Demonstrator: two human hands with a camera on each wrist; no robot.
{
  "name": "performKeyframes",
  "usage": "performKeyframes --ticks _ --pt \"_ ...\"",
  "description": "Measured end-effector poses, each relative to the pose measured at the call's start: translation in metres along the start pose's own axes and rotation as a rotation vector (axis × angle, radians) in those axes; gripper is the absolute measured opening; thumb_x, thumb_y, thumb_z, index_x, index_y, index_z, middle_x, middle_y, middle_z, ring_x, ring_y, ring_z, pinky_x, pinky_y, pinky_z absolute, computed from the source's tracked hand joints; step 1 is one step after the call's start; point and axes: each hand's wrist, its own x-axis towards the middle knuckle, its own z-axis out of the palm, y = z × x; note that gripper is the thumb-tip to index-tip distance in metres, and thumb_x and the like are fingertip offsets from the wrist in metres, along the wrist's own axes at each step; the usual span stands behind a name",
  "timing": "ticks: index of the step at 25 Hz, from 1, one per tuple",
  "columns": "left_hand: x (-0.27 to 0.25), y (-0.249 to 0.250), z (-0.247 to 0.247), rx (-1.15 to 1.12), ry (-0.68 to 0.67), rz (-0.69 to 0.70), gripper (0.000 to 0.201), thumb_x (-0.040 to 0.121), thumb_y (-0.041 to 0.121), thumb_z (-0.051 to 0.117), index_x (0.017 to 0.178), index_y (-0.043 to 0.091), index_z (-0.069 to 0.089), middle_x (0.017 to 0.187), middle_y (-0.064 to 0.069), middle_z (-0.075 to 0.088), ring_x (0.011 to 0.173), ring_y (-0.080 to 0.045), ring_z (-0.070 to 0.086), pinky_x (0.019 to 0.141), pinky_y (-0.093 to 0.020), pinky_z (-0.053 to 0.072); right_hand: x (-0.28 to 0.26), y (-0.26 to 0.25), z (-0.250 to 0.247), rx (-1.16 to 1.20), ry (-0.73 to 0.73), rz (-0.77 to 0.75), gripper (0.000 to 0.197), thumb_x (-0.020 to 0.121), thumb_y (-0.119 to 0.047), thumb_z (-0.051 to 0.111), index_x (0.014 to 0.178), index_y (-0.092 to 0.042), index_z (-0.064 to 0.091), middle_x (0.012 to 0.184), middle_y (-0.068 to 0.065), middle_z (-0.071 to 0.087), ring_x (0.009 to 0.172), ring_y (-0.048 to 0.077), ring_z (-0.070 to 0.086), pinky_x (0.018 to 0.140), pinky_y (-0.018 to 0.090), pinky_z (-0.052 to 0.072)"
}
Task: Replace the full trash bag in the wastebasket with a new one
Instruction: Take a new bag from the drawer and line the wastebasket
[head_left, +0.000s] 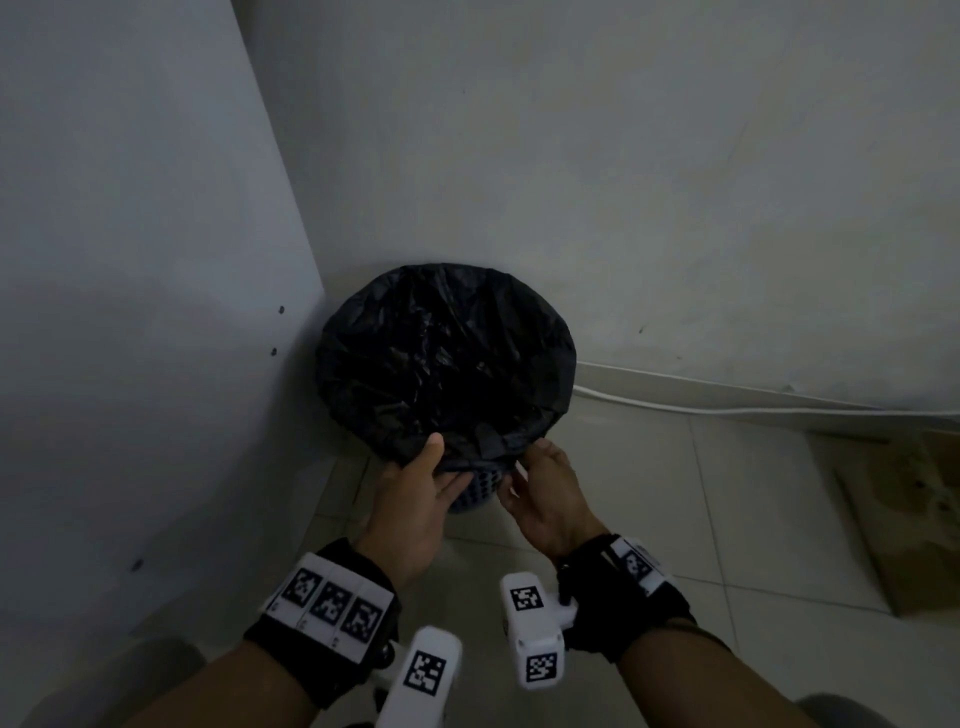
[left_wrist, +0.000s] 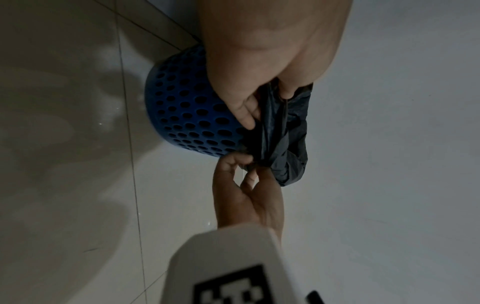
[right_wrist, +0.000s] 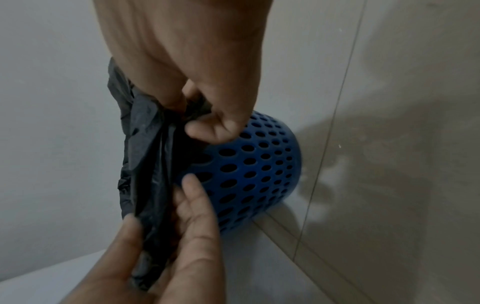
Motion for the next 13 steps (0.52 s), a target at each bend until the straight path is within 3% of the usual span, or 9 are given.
performKeyframes --ticks 3,5,7,9,11,13 --pt "0.005 0.001 0.0 -0.015 -0.011 0.01 0.052 0.098 0.03 0.049 0.147 0.021 0.034 0.141 -0.005 0.052 0.113 -0.018 0.06 0.08 -0.028 0.052 -0.001 0.001 0.001 -0.102 0.035 -0.006 0.021 0.095 -0.019 0.055 0.107 -0.021 0.038 0.087 0.001 0.062 0.075 0.016 0.055 0.07 0.032 0.049" --pt "0.004 0.001 0.001 -0.009 -0.025 0.011 0.051 0.099 0.032 0.046 0.147 0.019 0.034 0.141 -0.006 0.052 0.111 -0.016 0.061 0.08 -0.027 0.051 0.0 0.008 0.002 -0.044 -0.006 0.025 0.026 0.095 -0.023 0.057 0.113 -0.02 0.039 0.1 0.006 0.063 0.081 0.019 0.059 0.076 0.035 0.054" --pt "0.006 0.001 0.0 -0.002 -0.022 0.009 0.05 0.1 0.034 0.045 0.146 0.019 0.035 0.14 -0.005 0.053 0.109 -0.015 0.062 0.078 -0.026 0.053 0.005 0.017 0.002 0.066 -0.053 0.035 0.034 0.096 -0.021 0.057 0.125 -0.012 0.043 0.11 0.016 0.058 0.079 0.019 0.062 0.068 0.033 0.056" --pt "0.009 0.003 -0.004 0.003 0.006 0.02 0.05 0.099 0.035 0.046 0.145 0.019 0.037 0.138 -0.005 0.055 0.108 -0.015 0.064 0.073 -0.025 0.056 0.01 0.021 0.002 0.069 -0.041 -0.013 0.022 0.098 -0.013 0.053 0.119 -0.006 0.052 0.104 0.017 0.056 0.07 0.016 0.056 0.058 0.025 0.051" --pt "0.008 0.004 -0.007 0.007 0.018 0.039 0.051 0.097 0.036 0.05 0.144 0.021 0.038 0.137 -0.004 0.056 0.108 -0.015 0.065 0.069 -0.022 0.057 0.008 0.021 0.001 0.038 -0.013 -0.081 0.015 0.096 -0.003 0.051 0.107 -0.004 0.061 0.094 0.013 0.06 0.07 0.018 0.054 0.061 0.023 0.049" --pt "0.007 0.003 -0.006 0.048 0.0 0.073 0.053 0.093 0.036 0.058 0.142 0.024 0.042 0.133 0.0 0.059 0.111 -0.015 0.064 0.071 -0.02 0.057 0.006 0.021 -0.003 0.012 -0.022 -0.168 0.014 0.092 0.003 0.053 0.1 0.0 0.065 0.093 0.014 0.064 0.079 0.025 0.056 0.071 0.03 0.049"
